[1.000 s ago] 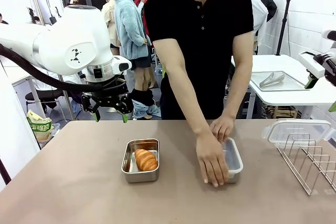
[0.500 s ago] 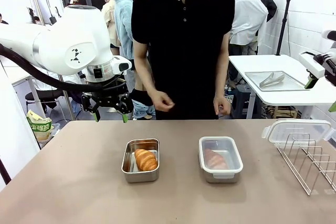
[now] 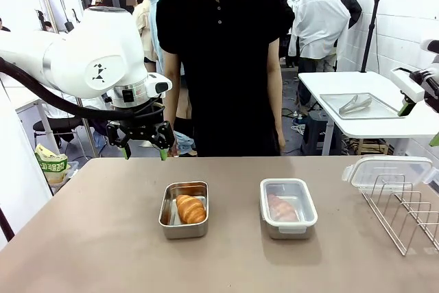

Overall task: Place the bread in airtight containers.
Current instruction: Pick up one Airtight Container lid and hand it to the human.

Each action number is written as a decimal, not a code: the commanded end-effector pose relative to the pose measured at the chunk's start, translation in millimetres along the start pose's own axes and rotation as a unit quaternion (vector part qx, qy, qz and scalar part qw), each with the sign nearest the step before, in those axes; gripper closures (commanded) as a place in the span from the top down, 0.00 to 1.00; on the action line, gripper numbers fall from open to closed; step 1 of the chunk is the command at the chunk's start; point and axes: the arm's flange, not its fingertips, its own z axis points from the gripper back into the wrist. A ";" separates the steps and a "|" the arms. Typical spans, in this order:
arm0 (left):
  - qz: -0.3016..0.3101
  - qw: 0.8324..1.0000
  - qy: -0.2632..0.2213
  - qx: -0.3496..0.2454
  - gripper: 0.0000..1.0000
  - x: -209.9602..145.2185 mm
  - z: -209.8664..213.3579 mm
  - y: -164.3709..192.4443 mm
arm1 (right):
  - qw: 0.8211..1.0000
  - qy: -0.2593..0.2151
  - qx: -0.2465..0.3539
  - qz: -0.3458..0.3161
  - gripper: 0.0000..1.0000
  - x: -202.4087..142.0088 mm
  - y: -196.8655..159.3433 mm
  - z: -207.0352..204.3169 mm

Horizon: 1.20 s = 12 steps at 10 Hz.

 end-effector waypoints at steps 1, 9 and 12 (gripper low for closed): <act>-0.001 1.000 0.001 0.002 1.00 0.7 1.7 2.2 | 1.000 -0.002 0.003 0.000 1.00 0.6 0.7 -1.2; -0.001 1.000 0.001 0.002 1.00 0.7 1.7 2.2 | 1.000 0.010 -0.001 0.001 1.00 -19.8 -3.6 -17.8; -0.001 1.000 0.001 0.002 1.00 0.7 1.7 2.2 | 1.000 -0.015 -0.007 -0.021 1.00 -43.5 -11.3 -50.5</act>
